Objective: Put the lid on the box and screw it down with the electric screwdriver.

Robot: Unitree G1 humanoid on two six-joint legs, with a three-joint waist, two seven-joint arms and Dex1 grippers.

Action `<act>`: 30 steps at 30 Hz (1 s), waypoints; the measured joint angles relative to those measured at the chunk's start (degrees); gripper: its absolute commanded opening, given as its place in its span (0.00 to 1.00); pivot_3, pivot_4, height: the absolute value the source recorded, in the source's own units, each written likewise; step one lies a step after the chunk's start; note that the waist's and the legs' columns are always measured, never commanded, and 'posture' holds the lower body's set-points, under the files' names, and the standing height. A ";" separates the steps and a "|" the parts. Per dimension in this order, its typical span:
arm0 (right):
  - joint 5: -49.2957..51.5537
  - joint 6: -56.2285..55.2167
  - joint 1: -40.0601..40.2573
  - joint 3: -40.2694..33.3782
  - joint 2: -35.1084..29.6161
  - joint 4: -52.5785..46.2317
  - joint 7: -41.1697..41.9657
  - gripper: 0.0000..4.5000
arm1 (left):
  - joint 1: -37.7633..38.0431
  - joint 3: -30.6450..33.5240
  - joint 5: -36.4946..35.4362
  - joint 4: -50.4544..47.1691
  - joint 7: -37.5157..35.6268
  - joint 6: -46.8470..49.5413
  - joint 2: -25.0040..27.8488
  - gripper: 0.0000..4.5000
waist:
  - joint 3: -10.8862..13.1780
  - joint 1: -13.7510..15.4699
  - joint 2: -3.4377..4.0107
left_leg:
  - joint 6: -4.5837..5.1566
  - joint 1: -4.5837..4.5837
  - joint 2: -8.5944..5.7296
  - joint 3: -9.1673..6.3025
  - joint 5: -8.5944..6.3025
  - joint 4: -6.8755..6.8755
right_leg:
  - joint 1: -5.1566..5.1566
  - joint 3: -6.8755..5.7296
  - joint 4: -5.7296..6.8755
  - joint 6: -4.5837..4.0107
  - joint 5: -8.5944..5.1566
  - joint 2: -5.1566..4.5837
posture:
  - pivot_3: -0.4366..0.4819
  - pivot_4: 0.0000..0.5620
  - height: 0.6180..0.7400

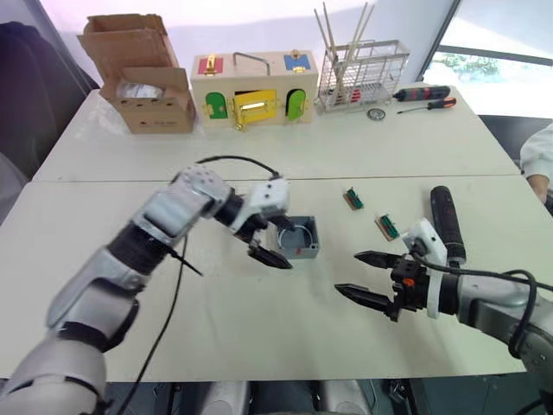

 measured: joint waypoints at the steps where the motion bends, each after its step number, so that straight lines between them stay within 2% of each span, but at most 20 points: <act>1: 0.00 0.00 0.07 -0.16 0.28 -0.23 -0.56 1.00 | -0.20 -0.02 0.82 0.61 -0.20 -0.60 -0.66 1.00 | 0.00 0.03 0.00 | 0.00 0.03 0.01 -0.01 0.00 0.00 | 0.01 0.00 0.07 0.00 0.00 0.00 | 0.48 0.27 0.92; 5: 0.04 -0.05 0.38 -0.22 0.82 -0.77 -2.32 1.00 | -0.66 -0.35 3.96 3.20 -0.75 -2.67 -3.06 1.00 | 0.00 0.20 0.01 | 0.00 0.06 0.01 -0.06 0.00 0.00 | -0.03 -0.02 0.26 0.08 -0.07 0.00 | 0.48 0.27 0.92; 6: 0.03 -0.10 0.42 -0.22 0.99 -0.79 -2.67 1.00 | -0.66 -0.63 4.70 4.02 -0.78 -3.27 -3.58 0.88 | 0.00 0.22 0.00 | 0.00 0.05 0.01 -0.06 0.00 0.00 | -0.04 -0.02 0.27 0.09 -0.07 0.00 | 0.48 0.27 0.92; 7: -0.01 -0.20 0.46 -0.20 1.36 -0.80 -3.17 1.00 | -0.68 -0.92 5.96 5.53 -0.77 -4.30 -4.56 0.82 | 0.00 0.24 0.00 | -0.01 0.05 0.00 -0.06 0.00 0.00 | -0.04 -0.02 0.27 0.09 -0.07 0.00 | 0.48 0.27 0.92; 14: -0.04 -1.36 0.41 -0.16 2.29 -0.85 -5.15 1.00 | -0.73 -2.07 10.27 12.58 -0.78 -8.66 -9.08 0.04 | 0.00 0.20 0.00 | 0.00 0.05 -0.01 -0.06 0.00 0.03 | -0.05 -0.02 0.31 0.09 -0.07 -0.01 | 0.48 0.27 0.92; 15: -0.04 -1.37 0.43 -0.16 2.38 -0.85 -5.40 1.00 | -0.89 -2.01 10.47 12.99 -0.97 -8.94 -9.32 0.02 | 0.00 0.20 0.00 | 0.00 0.05 -0.01 -0.06 0.00 0.03 | -0.05 -0.02 0.31 0.09 -0.07 -0.01 | 0.48 0.27 0.92; 24: -0.03 -1.47 0.55 0.66 3.35 -0.88 -7.23 1.00 | -1.61 -1.44 12.03 15.24 -3.87 -14.27 -9.70 0.02 | 0.00 0.22 0.00 | -0.01 0.05 -0.01 -0.06 0.01 0.04 | -0.05 -0.02 0.32 0.09 -0.07 -0.01 | 0.48 0.27 0.92; 30: -0.17 -1.75 2.72 2.64 3.54 -2.69 -7.80 1.00 | -5.21 -1.69 11.84 18.63 -12.85 -24.59 -7.96 0.02 | 0.00 0.19 0.00 | -0.01 0.05 -0.01 -0.06 0.01 0.03 | -0.06 -0.02 0.32 0.09 -0.07 -0.01 | 0.48 0.27 0.92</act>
